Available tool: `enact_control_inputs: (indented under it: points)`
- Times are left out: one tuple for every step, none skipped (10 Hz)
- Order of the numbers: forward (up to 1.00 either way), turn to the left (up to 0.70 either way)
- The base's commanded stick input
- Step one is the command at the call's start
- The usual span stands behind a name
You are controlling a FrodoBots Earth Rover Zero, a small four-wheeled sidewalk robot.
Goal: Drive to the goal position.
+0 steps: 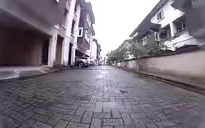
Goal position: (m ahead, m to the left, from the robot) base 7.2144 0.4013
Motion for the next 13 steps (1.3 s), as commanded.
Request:
enact_control_inputs:
  points:
    - [0.7, 0.0]
    - [0.7, 0.0]
    - [0.7, 0.0]
    - [0.7, 0.0]
    - [0.7, 0.0]
    - [0.7, 0.0]
    - [0.7, 0.0]
    - [0.7, 0.0]
    - [0.7, 0.0]
    - [0.7, 0.0]
    - [0.7, 0.0]
    - [0.7, 0.0]
    - [0.7, 0.0]
